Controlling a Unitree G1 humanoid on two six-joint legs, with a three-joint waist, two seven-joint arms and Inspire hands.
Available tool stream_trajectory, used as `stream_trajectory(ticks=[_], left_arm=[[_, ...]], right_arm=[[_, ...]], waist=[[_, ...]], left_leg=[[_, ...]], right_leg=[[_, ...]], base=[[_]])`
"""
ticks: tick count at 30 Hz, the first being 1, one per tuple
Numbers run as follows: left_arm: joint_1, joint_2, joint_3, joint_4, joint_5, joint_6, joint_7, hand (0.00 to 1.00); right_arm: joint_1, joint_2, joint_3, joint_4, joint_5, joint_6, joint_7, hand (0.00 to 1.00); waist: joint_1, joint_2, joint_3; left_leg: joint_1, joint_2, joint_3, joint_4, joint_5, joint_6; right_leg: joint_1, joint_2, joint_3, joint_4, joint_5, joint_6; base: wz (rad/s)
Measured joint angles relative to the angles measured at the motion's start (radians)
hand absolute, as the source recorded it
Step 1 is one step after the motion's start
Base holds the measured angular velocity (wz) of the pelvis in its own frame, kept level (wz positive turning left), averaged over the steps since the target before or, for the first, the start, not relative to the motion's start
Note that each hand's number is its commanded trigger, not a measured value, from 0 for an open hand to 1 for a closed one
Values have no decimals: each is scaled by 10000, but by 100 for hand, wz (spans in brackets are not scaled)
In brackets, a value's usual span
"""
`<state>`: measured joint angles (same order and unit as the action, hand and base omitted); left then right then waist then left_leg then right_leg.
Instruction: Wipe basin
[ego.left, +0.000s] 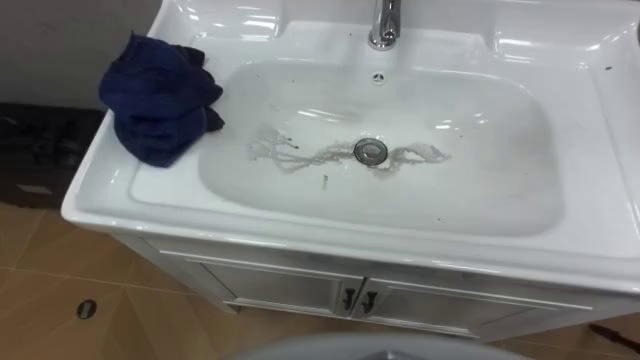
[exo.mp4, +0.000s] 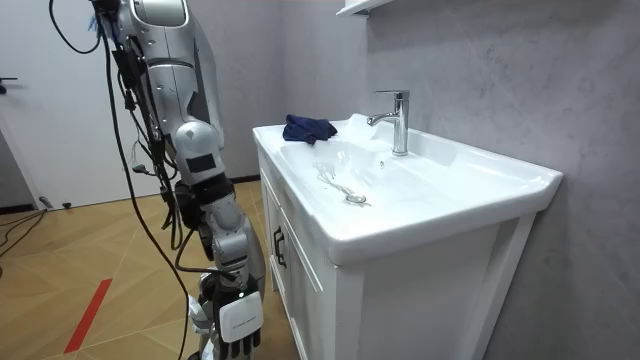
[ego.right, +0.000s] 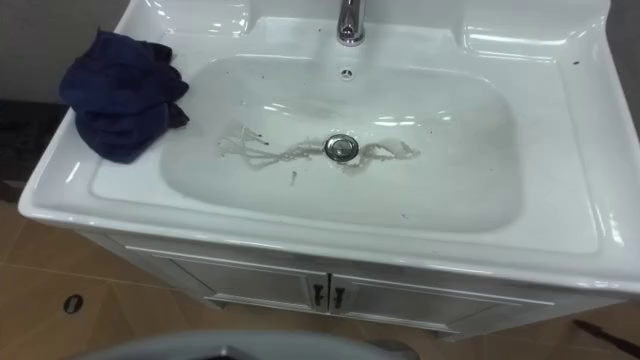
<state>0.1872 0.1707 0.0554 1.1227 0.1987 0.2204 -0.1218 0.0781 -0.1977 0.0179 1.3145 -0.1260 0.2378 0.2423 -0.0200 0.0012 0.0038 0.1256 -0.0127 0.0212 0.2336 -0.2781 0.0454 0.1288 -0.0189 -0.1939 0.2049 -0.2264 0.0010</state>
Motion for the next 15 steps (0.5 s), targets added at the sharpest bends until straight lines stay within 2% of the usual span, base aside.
stream_trajectory(ticks=[15], left_arm=[[15,12,34,8,2,-22,1,0]], right_arm=[[-14,-1,20,42,3,-90,11,0]], waist=[[3,-52,1]], left_leg=[[-4,-9,-67,15,0,0]], right_leg=[[32,-13,-40,-21,-5,3]], base=[[1]])
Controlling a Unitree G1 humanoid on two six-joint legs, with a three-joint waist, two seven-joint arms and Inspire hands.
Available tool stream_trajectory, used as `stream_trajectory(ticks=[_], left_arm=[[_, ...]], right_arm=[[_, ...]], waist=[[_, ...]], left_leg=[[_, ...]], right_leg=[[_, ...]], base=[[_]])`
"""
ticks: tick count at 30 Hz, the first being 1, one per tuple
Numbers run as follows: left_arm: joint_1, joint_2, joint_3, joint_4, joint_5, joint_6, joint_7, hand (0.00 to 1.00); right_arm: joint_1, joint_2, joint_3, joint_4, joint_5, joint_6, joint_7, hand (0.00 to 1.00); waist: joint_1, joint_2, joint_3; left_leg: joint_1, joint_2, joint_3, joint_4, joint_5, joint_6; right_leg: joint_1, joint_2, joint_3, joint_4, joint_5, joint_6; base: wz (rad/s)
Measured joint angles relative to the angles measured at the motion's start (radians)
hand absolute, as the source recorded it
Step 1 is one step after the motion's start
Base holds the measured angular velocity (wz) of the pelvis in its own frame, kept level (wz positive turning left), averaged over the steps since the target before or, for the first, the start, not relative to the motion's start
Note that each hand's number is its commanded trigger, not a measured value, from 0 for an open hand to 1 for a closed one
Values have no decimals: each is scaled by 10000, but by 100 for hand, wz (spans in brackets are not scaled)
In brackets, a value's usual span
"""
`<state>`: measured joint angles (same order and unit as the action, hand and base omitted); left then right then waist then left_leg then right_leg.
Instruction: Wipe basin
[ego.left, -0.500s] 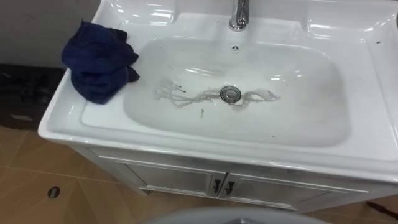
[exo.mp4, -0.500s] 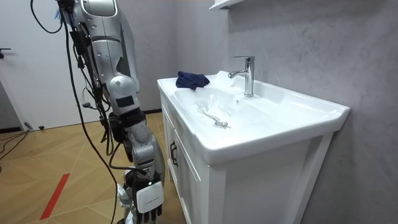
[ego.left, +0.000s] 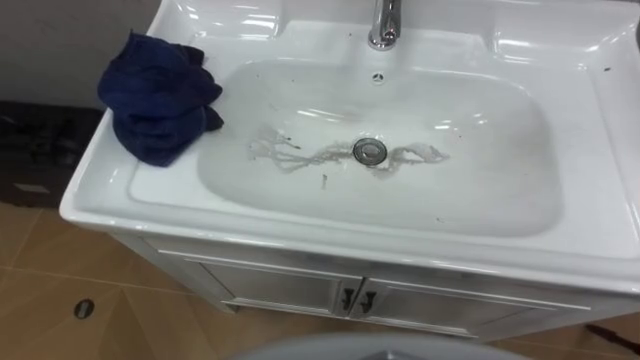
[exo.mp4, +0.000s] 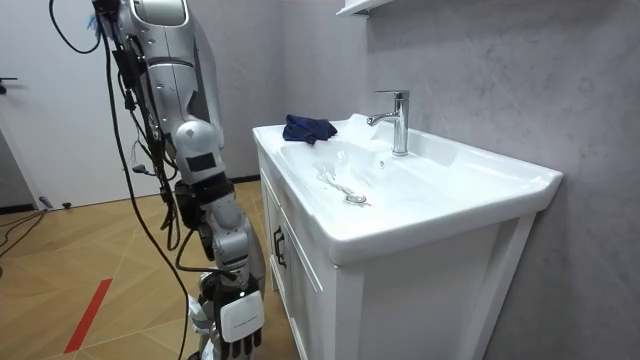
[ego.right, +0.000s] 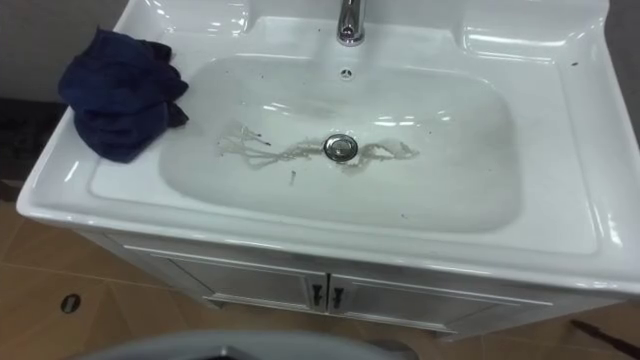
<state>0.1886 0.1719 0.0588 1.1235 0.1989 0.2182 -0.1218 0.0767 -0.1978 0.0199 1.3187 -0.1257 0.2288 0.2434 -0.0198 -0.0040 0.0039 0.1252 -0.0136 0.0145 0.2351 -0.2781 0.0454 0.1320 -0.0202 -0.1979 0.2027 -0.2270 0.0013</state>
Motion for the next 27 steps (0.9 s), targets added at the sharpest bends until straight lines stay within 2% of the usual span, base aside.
stream_trajectory(ticks=[6,9,12,15,16,18,19,20,23,24,26,27], left_arm=[[177,-14,180,3,-232,-76,258,0],[211,-22,386,6,-1004,-105,585,0],[298,-46,766,43,-1458,-222,965,0],[245,-43,1450,-40,-2416,-306,1567,0],[212,-25,1875,-66,-2858,-360,1873,0],[220,9,2767,-342,-3250,-364,2321,0],[238,45,3363,-756,-3327,-383,2679,0],[269,95,3558,-1028,-3496,-414,2894,0],[468,388,4185,-2348,-4347,-1037,4299,0],[468,427,4310,-2592,-4379,-1076,4528,0],[453,495,5013,-4226,-4435,-1195,5428,0],[433,548,5106,-4547,-4429,-1352,5662,0]], right_arm=[[-20,1,15,107,25,-97,-8,0],[-18,-6,14,103,22,-98,-21,0],[11,-8,5,102,77,-94,-79,0],[-4,-44,1,122,68,-98,-249,0],[-3,-57,-18,152,69,-110,-312,0],[18,-123,-62,150,76,-142,-383,0],[55,-184,-152,149,76,-198,-430,0],[77,-222,-189,146,76,-235,-461,0],[191,-501,-831,83,328,-726,-871,0],[189,-527,-932,82,363,-848,-966,0],[208,-599,-1351,85,501,-1046,-1079,0],[215,-597,-1399,102,537,-1057,-1099,0]], waist=[[7,-19,9],[25,-24,6],[232,-17,6],[480,21,-10],[549,97,-43],[678,115,-23],[896,154,-23],[971,165,-23],[1260,364,-21],[1284,409,-22],[1443,493,-6],[1485,513,-8]], left_leg=[[-9,-8,-63,10,0,0],[-104,-44,-243,54,0,0],[-146,-160,-430,105,0,0],[-201,-168,-616,117,1,1],[-211,-185,-759,121,1,2],[-219,-223,-883,118,1,2],[-213,-272,-924,87,3,3],[-217,-282,-979,78,3,4],[-249,-308,-1074,5,4,6],[-266,-318,-1108,14,4,7],[-285,-321,-1178,10,4,6],[-292,-321,-1205,2,4,6]], right_leg=[[93,6,-94,-132,-4,9],[102,-77,-274,-138,-5,10],[133,-79,-482,-134,-63,35],[131,-124,-646,-153,-107,63],[214,-129,-734,-166,-114,71],[267,-155,-872,-180,-142,83],[268,-143,-887,-183,-142,82],[269,-146,-930,-182,-142,82],[275,-173,-1053,-177,-157,88],[273,-173,-1071,-183,-157,88],[229,-164,-1088,-187,-157,88],[199,-161,-1092,-182,-157,87]], base=[[5],[15],[18],[19],[30],[20],[6],[11],[10],[9],[9],[7]])
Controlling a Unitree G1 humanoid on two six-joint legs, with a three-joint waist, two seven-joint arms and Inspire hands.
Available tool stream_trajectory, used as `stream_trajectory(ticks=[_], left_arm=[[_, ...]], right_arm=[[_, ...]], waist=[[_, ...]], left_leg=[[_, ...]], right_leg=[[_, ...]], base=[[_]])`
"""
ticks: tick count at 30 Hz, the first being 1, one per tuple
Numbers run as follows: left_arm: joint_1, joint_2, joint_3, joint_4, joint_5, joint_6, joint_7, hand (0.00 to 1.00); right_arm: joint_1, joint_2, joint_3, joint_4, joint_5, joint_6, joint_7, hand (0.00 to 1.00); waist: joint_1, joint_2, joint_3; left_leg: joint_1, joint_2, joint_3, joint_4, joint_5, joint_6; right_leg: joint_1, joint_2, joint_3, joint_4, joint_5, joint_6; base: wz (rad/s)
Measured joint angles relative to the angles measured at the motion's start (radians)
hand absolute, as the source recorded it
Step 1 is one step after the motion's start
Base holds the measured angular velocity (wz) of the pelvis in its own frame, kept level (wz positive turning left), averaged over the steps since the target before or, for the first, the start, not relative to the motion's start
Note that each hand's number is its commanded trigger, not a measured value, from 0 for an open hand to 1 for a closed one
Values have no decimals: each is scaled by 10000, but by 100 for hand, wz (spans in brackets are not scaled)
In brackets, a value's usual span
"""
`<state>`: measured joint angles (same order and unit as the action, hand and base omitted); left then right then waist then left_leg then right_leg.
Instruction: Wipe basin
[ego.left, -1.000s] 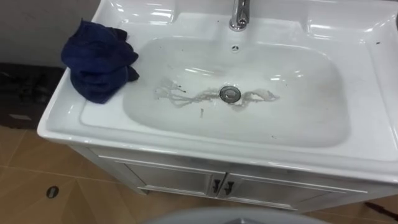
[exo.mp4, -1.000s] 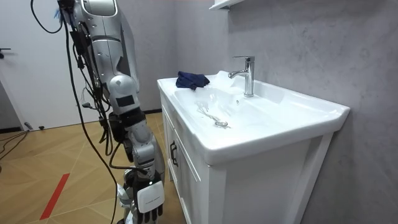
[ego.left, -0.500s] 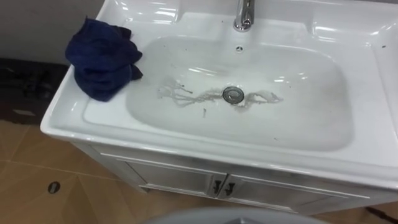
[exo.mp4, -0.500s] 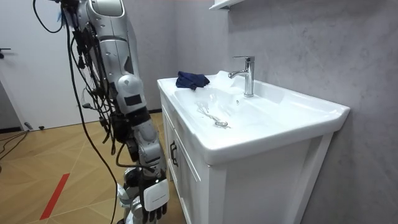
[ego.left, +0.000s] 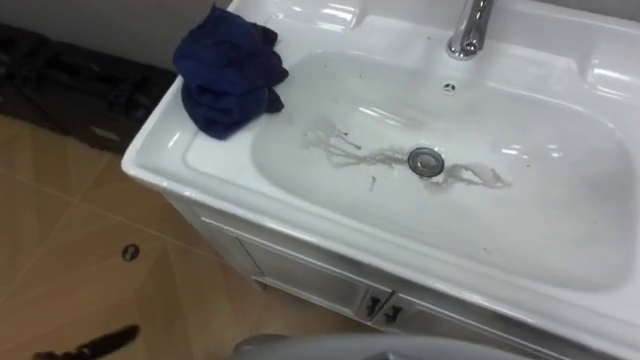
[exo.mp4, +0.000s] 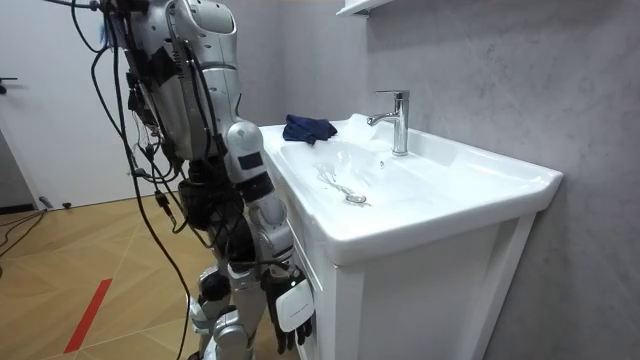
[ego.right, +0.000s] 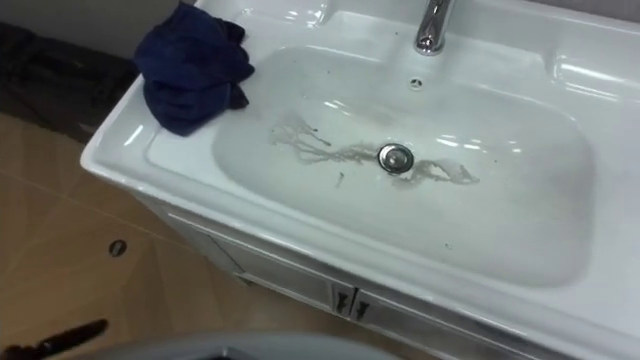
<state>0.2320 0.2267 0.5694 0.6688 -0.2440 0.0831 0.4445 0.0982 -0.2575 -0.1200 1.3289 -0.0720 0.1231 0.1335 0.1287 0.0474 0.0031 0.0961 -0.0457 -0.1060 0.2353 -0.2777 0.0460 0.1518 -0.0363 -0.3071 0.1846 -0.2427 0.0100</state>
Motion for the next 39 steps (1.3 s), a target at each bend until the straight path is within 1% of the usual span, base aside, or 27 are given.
stream_trajectory(ticks=[2,3,4,5,6,7,8,9,10,11,12,13,15,17,18,20,21,22,23,26,27,30,34,36,37,38,39], left_arm=[[-113,185,343,-1283,12,-451,939,0],[-131,242,429,-1592,45,-519,1135,0],[-212,288,700,-2308,133,-607,1567,0],[-318,397,907,-3025,201,-645,2021,0],[-338,467,986,-3373,221,-720,2243,0],[-374,693,1001,-3873,239,-992,2668,0],[-528,838,1072,-4353,412,-1044,2967,0],[-580,883,1088,-4626,518,-1064,3123,0],[-706,1021,1083,-5156,668,-1095,3342,0],[-852,1230,1084,-5556,1002,-1120,3421,0],[-945,1345,1085,-5710,1276,-1125,3456,0],[-1145,1581,1120,-5992,1855,-1167,3478,0],[-1371,1833,1218,-6431,2383,-1267,3478,0],[-1540,1914,1410,-7518,2676,-1313,3547,0],[-1587,1952,1416,-7696,2789,-1363,3588,0],[-1622,2026,1412,-8272,2847,-1478,3599,0],[-1622,2026,1403,-8405,2854,-1478,3596,0],[-1622,2027,1372,-8656,2895,-1478,3597,0],[-1620,2027,1343,-8815,2940,-1484,3599,0],[-1622,2026,1331,-8882,3036,-1496,3596,0],[-1633,2027,1281,-8889,3144,-1496,3571,0],[-1639,2026,897,-8892,3467,-1522,3472,0],[-1634,1920,77,-8836,3636,-1547,2985,0],[-1631,1900,-300,-8715,3636,-1545,2708,0],[-1627,1891,-532,-8589,3636,-1545,2576,0],[-1623,1847,-697,-8440,3641,-1545,2442,0],[-1620,1817,-779,-8352,3642,-1544,2386,0]], right_arm=[[139,3,-23,-139,187,-216,-107,0],[205,1,-40,-142,214,-269,-121,0],[267,2,-92,-126,229,-392,-142,0],[389,0,-99,-129,247,-466,-203,0],[419,-2,-98,-135,251,-484,-237,0],[461,-4,-102,-141,274,-521,-301,0],[506,-3,-106,-142,269,-590,-340,0],[510,-3,-102,-142,271,-595,-349,0],[488,1,-99,-140,266,-608,-354,0],[489,1,-101,-138,267,-639,-360,0],[499,1,-101,-142,251,-662,-363,0],[491,6,-101,-167,223,-716,-363,0],[525,7,-102,-179,235,-805,-384,0],[626,50,-100,-73,224,-886,-460,0],[630,53,-95,-25,221,-881,-472,0],[617,52,-88,57,245,-814,-470,0],[621,52,-80,57,241,-800,-464,0],[623,29,-87,59,256,-791,-453,0],[622,2,-67,64,295,-794,-449,0],[599,-48,12,45,436,-799,-435,0],[602,-74,13,45,592,-798,-420,0],[603,-139,7,110,717,-792,-277,0],[621,-114,273,236,866,-784,-96,0],[613,-112,407,262,982,-781,-70,0],[665,-114,404,337,977,-780,-57,0],[645,-108,404,351,975,-776,-41,0],[649,-107,404,353,975,-782,-16,0]], waist=[[67,119,-16],[77,151,-23],[107,200,-30],[181,240,-50],[187,246,-59],[181,281,-67],[162,317,-66],[166,349,-65],[181,385,-64],[176,411,-64],[204,423,-59],[239,434,-54],[181,478,-57],[114,500,-54],[106,510,-47],[92,623,-36],[60,622,-13],[-20,694,-7],[-144,674,41],[-284,786,54],[-441,798,52],[-647,784,58],[-922,642,116],[-967,573,113],[-1022,539,119],[-1028,503,122],[-1067,485,122]], left_leg=[[-49,-8,-75,-4,1,-1],[-46,-6,-72,2,1,-2],[0,2,-51,12,6,-7],[21,3,-30,19,6,-7],[18,3,-22,14,6,-7],[25,1,-3,11,7,-6],[20,-5,17,17,10,-3],[21,-7,28,18,10,-2],[29,-8,41,22,13,2],[39,-6,102,22,13,3],[39,2,151,22,13,3],[38,12,198,22,13,3],[38,14,237,20,13,3],[110,15,276,9,12,3],[137,22,316,-2,12,3],[190,28,403,-3,12,3],[193,28,419,-2,12,3],[201,30,451,1,13,3],[213,32,460,1,13,4],[212,50,498,4,12,3],[211,52,506,5,12,3],[213,47,523,3,15,8],[249,44,533,-7,19,15],[250,57,602,-6,19,15],[278,91,708,-36,19,15],[317,152,752,-86,19,15],[340,153,769,-115,19,15]], right_leg=[[23,3,-44,15,-1,0],[16,3,-40,20,-1,0],[11,7,-11,30,0,0],[-37,12,54,29,0,0],[-58,11,76,40,0,0],[-99,5,99,44,0,0],[-124,0,162,44,1,-1],[-122,-3,175,44,1,-1],[-107,-10,174,48,1,0],[-120,-9,228,47,1,0],[-132,2,293,46,1,0],[-147,10,327,35,7,-8],[-138,13,346,22,13,-13],[-130,24,447,10,21,-9],[-127,26,476,18,23,-11],[-97,21,568,40,26,-6],[-97,21,586,50,27,-5],[-92,21,615,59,27,-4],[-81,21,630,67,28,-3],[-131,28,714,179,27,-3],[-151,29,733,197,27,-3],[-163,37,818,200,24,-6],[-130,42,857,192,23,-6],[-133,53,918,195,24,-6],[-125,75,1031,198,25,-8],[-114,89,1080,204,27,-10],[-113,95,1101,202,27,-11]], base=[[6],[0],[-8],[-9],[-9],[-7],[-7],[-5],[-6],[-10],[-17],[-12],[-9],[-8],[-13],[-13],[-6],[-5],[-4],[-6],[-5],[-2],[0],[-11],[-18],[-17],[-10]])
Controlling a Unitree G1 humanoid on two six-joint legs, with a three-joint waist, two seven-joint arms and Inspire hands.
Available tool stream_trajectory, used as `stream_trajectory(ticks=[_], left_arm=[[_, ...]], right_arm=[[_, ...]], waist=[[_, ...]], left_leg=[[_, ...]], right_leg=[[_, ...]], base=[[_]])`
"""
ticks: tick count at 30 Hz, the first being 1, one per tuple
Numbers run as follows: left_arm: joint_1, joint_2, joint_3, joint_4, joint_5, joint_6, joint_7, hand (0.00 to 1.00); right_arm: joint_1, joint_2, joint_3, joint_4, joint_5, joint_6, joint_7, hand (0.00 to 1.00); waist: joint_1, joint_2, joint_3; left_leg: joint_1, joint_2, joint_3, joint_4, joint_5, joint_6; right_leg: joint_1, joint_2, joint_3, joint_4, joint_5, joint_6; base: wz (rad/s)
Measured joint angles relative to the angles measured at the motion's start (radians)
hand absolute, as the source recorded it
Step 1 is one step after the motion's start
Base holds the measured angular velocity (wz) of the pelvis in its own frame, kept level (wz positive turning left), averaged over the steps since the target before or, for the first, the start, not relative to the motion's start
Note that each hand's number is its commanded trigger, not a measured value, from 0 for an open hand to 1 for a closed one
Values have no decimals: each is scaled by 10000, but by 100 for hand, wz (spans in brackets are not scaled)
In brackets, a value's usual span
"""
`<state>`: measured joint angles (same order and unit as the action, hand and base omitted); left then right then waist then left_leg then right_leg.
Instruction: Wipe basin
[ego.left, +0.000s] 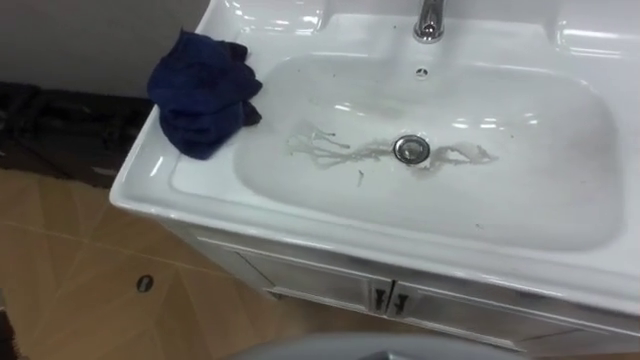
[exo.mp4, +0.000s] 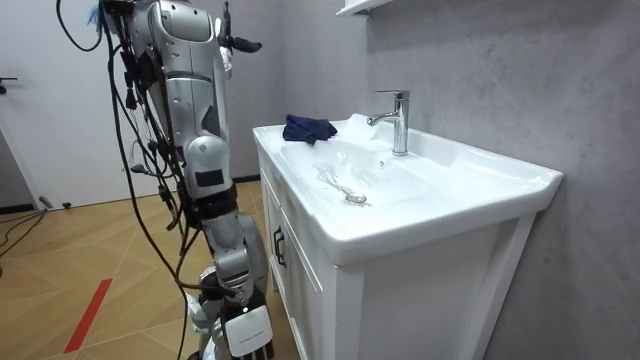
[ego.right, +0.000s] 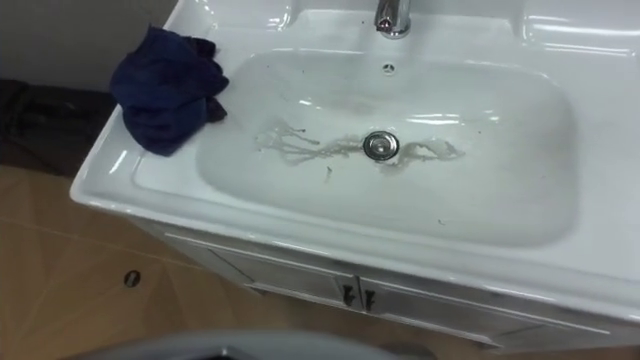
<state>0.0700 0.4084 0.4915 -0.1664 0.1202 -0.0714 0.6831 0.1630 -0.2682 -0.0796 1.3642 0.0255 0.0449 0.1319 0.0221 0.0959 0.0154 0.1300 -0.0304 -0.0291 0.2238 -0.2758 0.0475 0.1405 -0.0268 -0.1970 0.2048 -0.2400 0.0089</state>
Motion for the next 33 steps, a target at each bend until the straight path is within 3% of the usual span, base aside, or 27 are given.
stream_trajectory(ticks=[8,16,25,29,33], left_arm=[[4,-168,-1373,1290,77,128,-867,0],[-93,-167,-2509,1263,710,334,-1272,0],[-342,-168,-2846,1269,1190,380,-1822,0],[-341,-169,-2993,1507,1184,379,-2092,0],[-340,-170,-3085,1934,1161,379,-2298,0]], right_arm=[[-93,29,179,158,-53,4,500,0],[-465,18,202,75,-109,215,834,0],[-613,1,389,78,-312,217,921,0],[-610,5,389,122,-305,216,991,0],[-596,34,387,105,-304,220,1002,0]], waist=[[-470,-68,7],[-923,-78,-10],[-1082,-50,-9],[-1088,-146,38],[-1117,-177,8]], left_leg=[[133,23,239,-36,0,-1],[20,60,322,-61,0,0],[211,186,631,-241,21,-30],[264,188,697,-239,22,-29],[226,189,685,-209,21,-29]], right_leg=[[18,41,240,1,19,-28],[-150,51,335,6,58,-26],[-161,163,605,7,141,-85],[-111,158,600,10,146,-90],[-126,161,589,8,166,-94]], base=[[-10],[-2],[-11],[0],[0]])
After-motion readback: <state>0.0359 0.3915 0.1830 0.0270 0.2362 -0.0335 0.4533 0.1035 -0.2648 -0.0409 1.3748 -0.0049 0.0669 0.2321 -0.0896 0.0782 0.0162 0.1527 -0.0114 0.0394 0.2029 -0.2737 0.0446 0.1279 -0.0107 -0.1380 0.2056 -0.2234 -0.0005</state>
